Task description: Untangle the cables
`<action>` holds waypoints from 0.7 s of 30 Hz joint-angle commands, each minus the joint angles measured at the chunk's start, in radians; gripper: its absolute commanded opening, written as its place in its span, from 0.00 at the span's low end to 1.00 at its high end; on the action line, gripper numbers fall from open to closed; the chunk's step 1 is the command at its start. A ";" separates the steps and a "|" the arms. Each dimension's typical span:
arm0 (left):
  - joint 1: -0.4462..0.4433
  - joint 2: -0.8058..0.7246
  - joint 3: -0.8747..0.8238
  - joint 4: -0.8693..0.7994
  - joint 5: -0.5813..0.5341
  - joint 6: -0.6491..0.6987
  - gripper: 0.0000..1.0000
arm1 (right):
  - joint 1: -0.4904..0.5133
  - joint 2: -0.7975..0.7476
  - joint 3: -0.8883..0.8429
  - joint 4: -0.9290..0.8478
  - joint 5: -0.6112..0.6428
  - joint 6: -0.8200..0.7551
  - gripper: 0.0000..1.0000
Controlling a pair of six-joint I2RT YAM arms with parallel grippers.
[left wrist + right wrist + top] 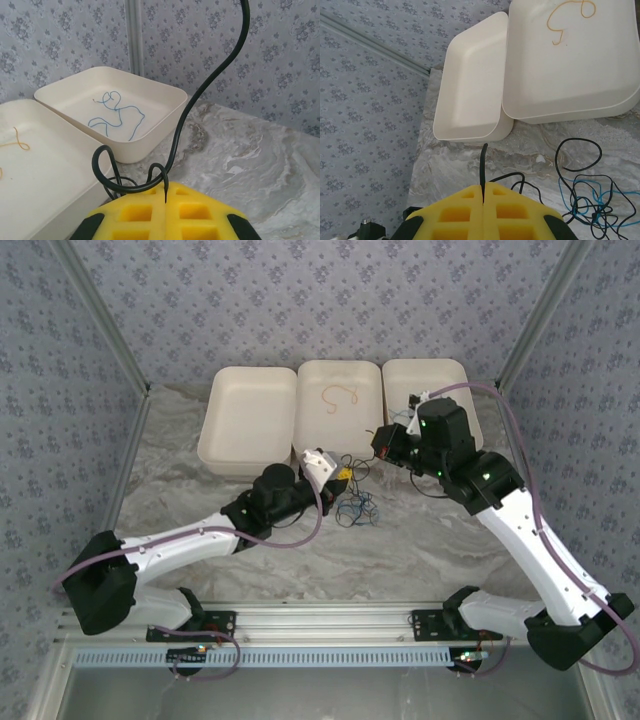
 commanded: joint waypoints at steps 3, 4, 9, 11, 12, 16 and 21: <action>0.017 -0.027 0.007 -0.015 -0.028 -0.040 0.00 | -0.011 -0.037 0.033 -0.014 0.044 -0.005 0.00; 0.025 -0.037 -0.006 -0.017 -0.036 -0.052 0.00 | -0.018 -0.035 0.054 -0.026 0.048 -0.012 0.00; 0.085 -0.104 -0.118 -0.015 -0.076 -0.130 0.00 | -0.063 -0.033 0.150 -0.099 0.052 -0.046 0.00; 0.111 -0.142 -0.165 -0.026 -0.110 -0.163 0.00 | -0.090 -0.033 0.182 -0.116 0.039 -0.059 0.00; 0.124 -0.159 -0.182 -0.042 -0.129 -0.177 0.00 | -0.102 -0.035 0.192 -0.120 0.031 -0.062 0.00; 0.211 -0.213 -0.233 -0.131 -0.177 -0.268 0.00 | -0.150 -0.048 0.220 -0.127 0.001 -0.069 0.00; 0.279 -0.275 -0.282 -0.244 -0.257 -0.344 0.00 | -0.210 -0.065 0.250 -0.131 -0.019 -0.069 0.00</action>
